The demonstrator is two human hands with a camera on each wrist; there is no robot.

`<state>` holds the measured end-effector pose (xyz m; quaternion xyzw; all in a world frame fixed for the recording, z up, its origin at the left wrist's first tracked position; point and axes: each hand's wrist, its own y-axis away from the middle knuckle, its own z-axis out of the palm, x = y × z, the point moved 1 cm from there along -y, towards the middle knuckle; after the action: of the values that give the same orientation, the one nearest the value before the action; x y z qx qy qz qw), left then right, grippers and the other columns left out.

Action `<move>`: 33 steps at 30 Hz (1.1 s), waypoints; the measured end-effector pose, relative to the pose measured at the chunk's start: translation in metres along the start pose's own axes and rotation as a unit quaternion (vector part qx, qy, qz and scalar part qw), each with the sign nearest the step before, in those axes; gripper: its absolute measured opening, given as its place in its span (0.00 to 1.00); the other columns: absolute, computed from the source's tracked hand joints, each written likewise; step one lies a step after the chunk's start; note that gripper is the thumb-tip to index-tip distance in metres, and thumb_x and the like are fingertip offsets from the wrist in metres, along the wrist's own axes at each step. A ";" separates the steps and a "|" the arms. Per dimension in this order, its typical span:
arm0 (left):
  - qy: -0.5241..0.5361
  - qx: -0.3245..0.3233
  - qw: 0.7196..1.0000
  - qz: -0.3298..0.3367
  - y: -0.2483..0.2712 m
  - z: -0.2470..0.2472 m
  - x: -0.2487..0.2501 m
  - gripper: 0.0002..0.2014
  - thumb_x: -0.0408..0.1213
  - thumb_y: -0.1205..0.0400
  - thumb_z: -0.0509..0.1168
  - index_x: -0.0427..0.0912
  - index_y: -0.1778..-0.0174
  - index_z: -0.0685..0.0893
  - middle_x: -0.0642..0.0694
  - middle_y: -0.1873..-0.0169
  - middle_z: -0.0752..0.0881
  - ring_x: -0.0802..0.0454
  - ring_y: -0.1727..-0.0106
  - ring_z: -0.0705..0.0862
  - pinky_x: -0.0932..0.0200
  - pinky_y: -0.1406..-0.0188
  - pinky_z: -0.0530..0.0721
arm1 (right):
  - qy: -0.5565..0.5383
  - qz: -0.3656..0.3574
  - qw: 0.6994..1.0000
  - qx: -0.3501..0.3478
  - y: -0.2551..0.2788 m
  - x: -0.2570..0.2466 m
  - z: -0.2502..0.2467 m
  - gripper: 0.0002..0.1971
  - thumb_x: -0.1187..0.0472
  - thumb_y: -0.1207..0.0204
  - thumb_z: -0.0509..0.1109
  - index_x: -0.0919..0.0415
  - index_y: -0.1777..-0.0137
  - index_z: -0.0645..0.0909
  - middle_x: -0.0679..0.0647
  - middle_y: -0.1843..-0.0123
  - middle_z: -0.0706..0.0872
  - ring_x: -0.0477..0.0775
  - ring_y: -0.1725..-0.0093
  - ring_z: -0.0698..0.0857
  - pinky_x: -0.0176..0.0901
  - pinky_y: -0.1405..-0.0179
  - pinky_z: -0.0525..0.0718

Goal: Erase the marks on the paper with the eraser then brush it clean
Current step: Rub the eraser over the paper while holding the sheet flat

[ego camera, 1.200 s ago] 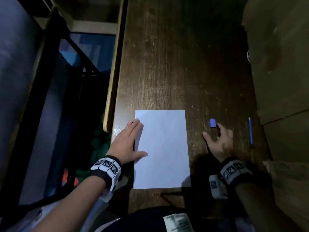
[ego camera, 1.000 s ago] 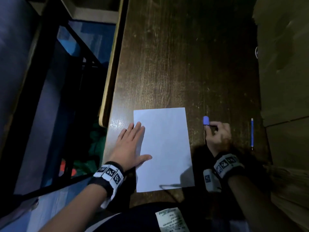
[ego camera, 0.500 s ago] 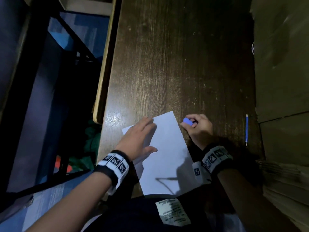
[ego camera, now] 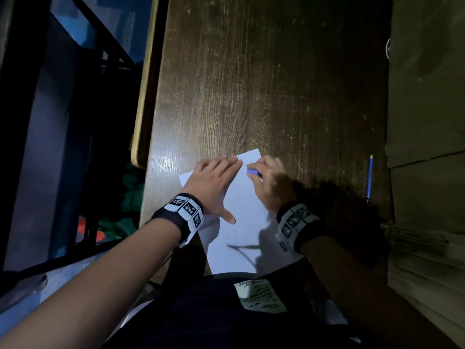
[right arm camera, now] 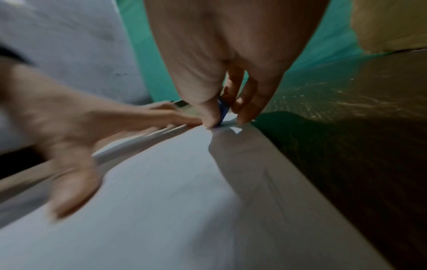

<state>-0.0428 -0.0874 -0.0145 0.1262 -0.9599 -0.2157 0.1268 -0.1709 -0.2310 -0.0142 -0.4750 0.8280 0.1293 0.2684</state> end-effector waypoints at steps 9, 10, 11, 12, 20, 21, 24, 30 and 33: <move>-0.007 -0.048 0.998 0.031 -0.009 -0.010 0.002 0.78 0.82 0.42 0.71 0.40 0.11 0.35 0.48 0.11 0.33 0.50 0.11 0.36 0.50 0.14 0.34 | -0.023 -0.011 1.000 0.015 -0.012 0.005 -0.005 0.05 0.72 0.29 0.77 0.69 0.53 0.88 0.62 0.58 0.87 0.63 0.60 0.86 0.51 0.55 0.84; -0.009 -0.050 0.998 0.029 -0.009 -0.011 0.003 0.78 0.81 0.43 0.72 0.41 0.11 0.35 0.47 0.11 0.34 0.50 0.11 0.37 0.49 0.14 0.36 | -0.033 -0.014 0.999 0.013 -0.009 0.002 -0.002 0.05 0.72 0.29 0.77 0.69 0.53 0.88 0.62 0.58 0.87 0.63 0.59 0.86 0.49 0.54 0.83; -0.017 -0.049 0.998 0.027 -0.010 -0.013 0.004 0.79 0.82 0.44 0.72 0.42 0.10 0.36 0.47 0.11 0.35 0.50 0.10 0.39 0.48 0.13 0.38 | -0.047 -0.032 0.998 -0.016 0.001 -0.006 0.002 0.05 0.72 0.29 0.76 0.69 0.54 0.88 0.62 0.58 0.86 0.62 0.59 0.85 0.47 0.53 0.82; -0.028 -0.046 0.998 0.025 -0.011 -0.014 0.005 0.79 0.82 0.45 0.72 0.42 0.10 0.37 0.47 0.10 0.37 0.49 0.10 0.42 0.47 0.13 0.42 | -0.062 -0.066 0.994 -0.064 0.015 -0.018 0.006 0.04 0.73 0.29 0.76 0.69 0.55 0.87 0.62 0.59 0.85 0.61 0.59 0.84 0.46 0.52 0.81; -0.059 -0.047 0.997 0.017 -0.015 -0.021 0.010 0.82 0.83 0.51 0.73 0.43 0.10 0.39 0.47 0.10 0.47 0.47 0.13 0.53 0.48 0.18 0.54 | -0.032 -0.025 0.999 0.027 -0.008 0.001 -0.006 0.04 0.72 0.29 0.76 0.69 0.55 0.88 0.63 0.59 0.86 0.63 0.62 0.86 0.45 0.55 0.81; -0.062 -0.046 0.997 0.017 -0.015 -0.021 0.010 0.82 0.83 0.51 0.72 0.43 0.10 0.39 0.47 0.10 0.47 0.47 0.13 0.53 0.48 0.18 0.54 | -0.038 -0.051 0.998 -0.008 0.006 -0.008 -0.001 0.03 0.73 0.29 0.76 0.69 0.56 0.88 0.63 0.60 0.85 0.64 0.62 0.85 0.45 0.55 0.80; -0.066 -0.042 0.997 0.016 -0.014 -0.023 0.010 0.82 0.83 0.50 0.72 0.43 0.10 0.39 0.47 0.10 0.45 0.46 0.12 0.50 0.47 0.18 0.53 | -0.066 -0.141 0.974 -0.166 0.036 -0.025 0.002 0.02 0.71 0.26 0.73 0.68 0.55 0.87 0.62 0.61 0.82 0.62 0.61 0.82 0.49 0.55 0.81; -0.050 -0.054 0.997 0.023 -0.013 -0.021 0.007 0.82 0.84 0.49 0.71 0.44 0.10 0.35 0.50 0.11 0.36 0.50 0.10 0.39 0.47 0.16 0.49 | -0.023 0.001 1.000 0.017 -0.011 0.005 -0.005 0.05 0.69 0.27 0.76 0.66 0.52 0.88 0.61 0.56 0.86 0.61 0.61 0.85 0.44 0.55 0.82; -0.056 -0.050 0.997 0.022 -0.014 -0.020 0.007 0.82 0.84 0.49 0.71 0.43 0.10 0.36 0.50 0.11 0.35 0.50 0.10 0.38 0.47 0.15 0.49 | -0.057 -0.123 0.982 -0.135 0.035 -0.024 0.002 0.03 0.70 0.27 0.75 0.66 0.54 0.88 0.61 0.60 0.84 0.59 0.62 0.83 0.42 0.56 0.80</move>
<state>-0.0404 -0.1091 -0.0014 0.0861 -0.9561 -0.2676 0.0834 -0.1910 -0.1952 -0.0036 -0.5973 0.7214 0.2324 0.2622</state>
